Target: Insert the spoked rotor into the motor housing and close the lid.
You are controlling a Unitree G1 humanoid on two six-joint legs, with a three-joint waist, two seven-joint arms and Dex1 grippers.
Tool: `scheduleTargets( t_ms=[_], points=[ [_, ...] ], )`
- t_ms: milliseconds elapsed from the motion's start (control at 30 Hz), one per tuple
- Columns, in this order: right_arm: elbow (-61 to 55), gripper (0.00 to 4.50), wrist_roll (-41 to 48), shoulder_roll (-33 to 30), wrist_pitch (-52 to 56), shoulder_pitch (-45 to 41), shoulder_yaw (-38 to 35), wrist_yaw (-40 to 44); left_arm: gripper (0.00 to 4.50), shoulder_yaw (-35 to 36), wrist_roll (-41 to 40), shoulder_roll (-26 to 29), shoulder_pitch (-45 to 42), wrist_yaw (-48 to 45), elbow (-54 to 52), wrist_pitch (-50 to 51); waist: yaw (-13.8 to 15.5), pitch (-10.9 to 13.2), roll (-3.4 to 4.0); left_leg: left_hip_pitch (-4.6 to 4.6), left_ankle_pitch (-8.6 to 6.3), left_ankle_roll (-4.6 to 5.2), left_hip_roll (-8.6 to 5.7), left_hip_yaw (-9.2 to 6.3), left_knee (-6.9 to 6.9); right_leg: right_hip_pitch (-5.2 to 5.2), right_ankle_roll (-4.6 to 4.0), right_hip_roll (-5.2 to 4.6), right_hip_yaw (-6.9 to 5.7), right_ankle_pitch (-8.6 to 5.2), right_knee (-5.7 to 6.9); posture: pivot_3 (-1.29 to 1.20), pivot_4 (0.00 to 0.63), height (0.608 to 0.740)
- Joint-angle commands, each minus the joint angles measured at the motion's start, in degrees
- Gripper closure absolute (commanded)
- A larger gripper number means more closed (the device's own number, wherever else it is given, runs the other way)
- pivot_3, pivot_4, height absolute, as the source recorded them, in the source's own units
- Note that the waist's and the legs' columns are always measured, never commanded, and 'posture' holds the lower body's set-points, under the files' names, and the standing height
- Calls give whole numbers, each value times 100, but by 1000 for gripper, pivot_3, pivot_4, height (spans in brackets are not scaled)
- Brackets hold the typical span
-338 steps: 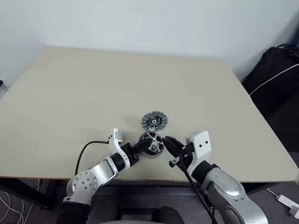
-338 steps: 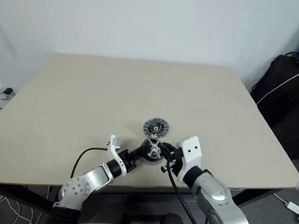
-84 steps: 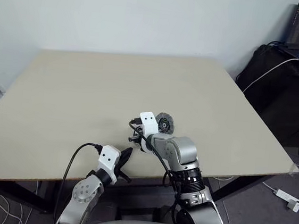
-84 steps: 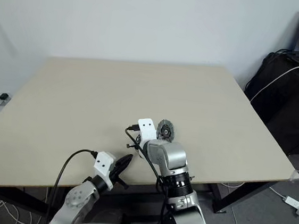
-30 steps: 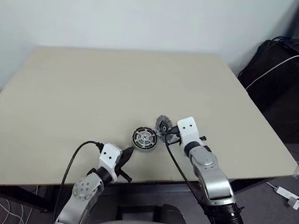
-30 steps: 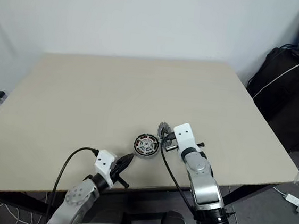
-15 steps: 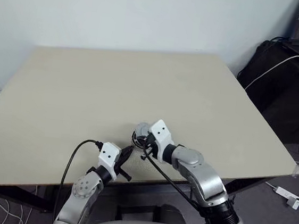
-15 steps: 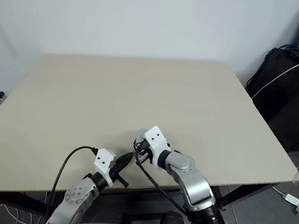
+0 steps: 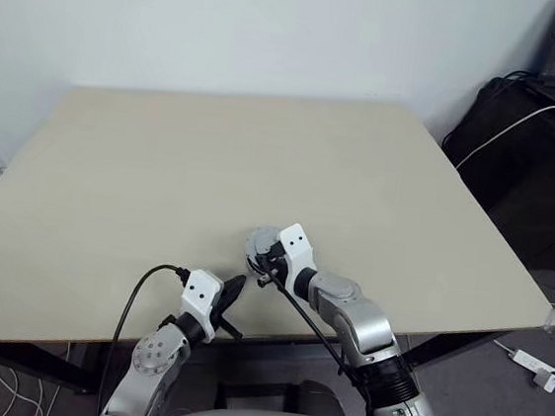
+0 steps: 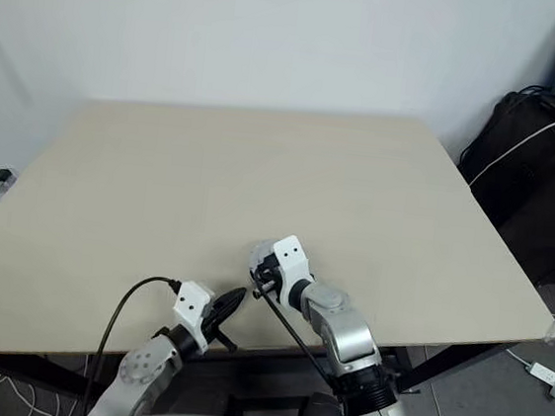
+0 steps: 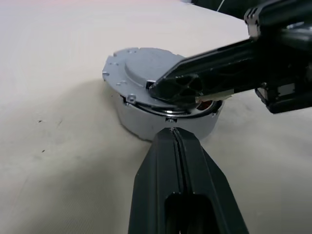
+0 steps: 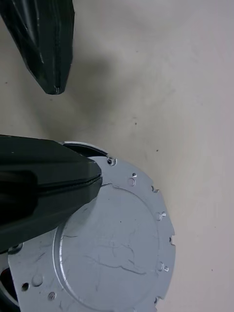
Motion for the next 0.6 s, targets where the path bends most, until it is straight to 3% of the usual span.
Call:
scheduleTargets(
  t_ms=[33, 233, 367, 600],
  points=[
    [-533, 4478, 125, -169, -338, 74, -56, 254, 4500, -2, 1, 13, -52, 24, -315, 14, 6, 0, 0, 0, 0, 0, 0, 0, 1, 0, 2, 0, 0, -1, 0, 0, 0, 740],
    [-1537, 4478, 392, -626, -603, 224, 26, 871, 4500, 11, -12, 23, -61, 17, -392, 101, -12, 0, 0, -2, -1, 1, 2, -1, 2, -4, 7, 2, 1, -4, 0, 0, 0, 740],
    [-1779, 3228, 529, -898, -863, 171, -165, 1098, 4500, 28, -30, 29, -96, 3, -368, 108, -4, -2, -3, 0, -1, 1, 6, -1, 3, -2, 13, 6, -1, -7, 0, 0, 0, 740],
    [-843, 933, 180, -1172, -1407, -102, -23, 1201, 4500, 49, -41, 27, -149, -29, -252, 36, -3, -3, -6, 0, -1, 1, 6, 2, 14, 1, 12, 5, 0, -4, 1, 0, 0, 740]
  ],
)
